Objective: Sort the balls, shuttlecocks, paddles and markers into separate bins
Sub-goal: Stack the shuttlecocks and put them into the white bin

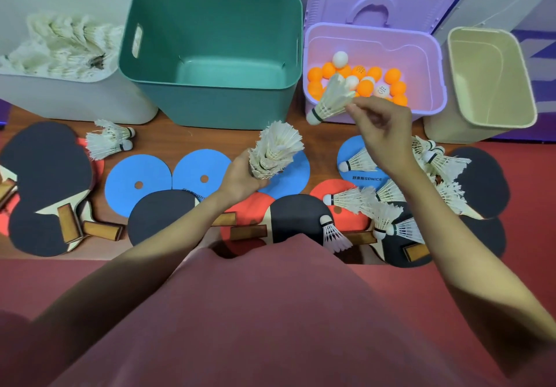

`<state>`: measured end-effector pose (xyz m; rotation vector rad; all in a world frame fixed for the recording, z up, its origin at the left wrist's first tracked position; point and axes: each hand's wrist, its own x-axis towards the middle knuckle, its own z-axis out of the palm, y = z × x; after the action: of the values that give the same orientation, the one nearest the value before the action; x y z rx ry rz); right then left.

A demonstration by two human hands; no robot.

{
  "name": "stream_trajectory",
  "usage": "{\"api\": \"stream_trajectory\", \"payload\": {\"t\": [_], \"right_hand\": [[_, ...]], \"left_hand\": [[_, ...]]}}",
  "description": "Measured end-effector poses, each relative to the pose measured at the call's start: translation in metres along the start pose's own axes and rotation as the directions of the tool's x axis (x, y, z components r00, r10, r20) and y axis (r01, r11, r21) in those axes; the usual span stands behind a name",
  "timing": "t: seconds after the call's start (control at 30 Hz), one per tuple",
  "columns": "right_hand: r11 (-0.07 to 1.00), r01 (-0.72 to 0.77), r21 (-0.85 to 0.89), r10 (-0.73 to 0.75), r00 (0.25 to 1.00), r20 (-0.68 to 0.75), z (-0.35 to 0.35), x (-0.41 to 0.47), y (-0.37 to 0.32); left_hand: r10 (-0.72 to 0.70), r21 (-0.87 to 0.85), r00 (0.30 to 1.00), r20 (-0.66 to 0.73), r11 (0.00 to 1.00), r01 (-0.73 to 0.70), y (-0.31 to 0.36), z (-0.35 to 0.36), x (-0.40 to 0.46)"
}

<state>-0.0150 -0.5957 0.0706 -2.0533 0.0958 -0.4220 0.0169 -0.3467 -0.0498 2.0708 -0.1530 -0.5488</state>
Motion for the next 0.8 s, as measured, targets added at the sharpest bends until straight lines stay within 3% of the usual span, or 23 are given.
{"api": "stream_trajectory", "payload": {"t": [0.1, 0.2, 0.27, 0.43, 0.57, 0.7, 0.8], "right_hand": [[0.993, 0.077, -0.091, -0.069, 0.994, 0.086, 0.007, -0.012, -0.009], [0.983, 0.107, -0.151, -0.057, 0.952, 0.3, 0.017, -0.022, -0.001], [0.987, 0.088, -0.132, -0.037, 0.938, 0.345, 0.022, -0.029, 0.001], [0.997, -0.078, 0.001, 0.075, 0.967, 0.244, 0.017, -0.035, -0.007], [0.968, -0.233, 0.095, 0.235, 0.972, -0.01, -0.004, -0.024, 0.02], [0.843, -0.502, -0.194, 0.472, 0.863, -0.181, -0.017, -0.021, 0.089], [0.693, -0.626, -0.357, 0.644, 0.761, -0.084, -0.012, -0.025, 0.126]], "left_hand": [[0.016, -0.014, 0.999, 0.034, 1.0, -0.015, 0.008, 0.004, 0.002], [0.047, -0.026, 0.998, 0.039, 0.999, -0.046, 0.018, 0.012, 0.005], [0.07, -0.015, 0.997, 0.045, 0.997, -0.07, 0.021, 0.016, 0.008], [0.049, -0.141, 0.998, 0.041, 0.989, -0.043, 0.025, 0.019, 0.006], [0.071, -0.192, 0.997, 0.036, 0.979, -0.063, 0.029, 0.02, 0.003], [0.084, -0.21, 0.996, 0.042, 0.975, -0.073, 0.031, 0.019, -0.003], [0.086, -0.211, 0.995, 0.049, 0.975, -0.074, 0.028, 0.018, -0.004]]}}
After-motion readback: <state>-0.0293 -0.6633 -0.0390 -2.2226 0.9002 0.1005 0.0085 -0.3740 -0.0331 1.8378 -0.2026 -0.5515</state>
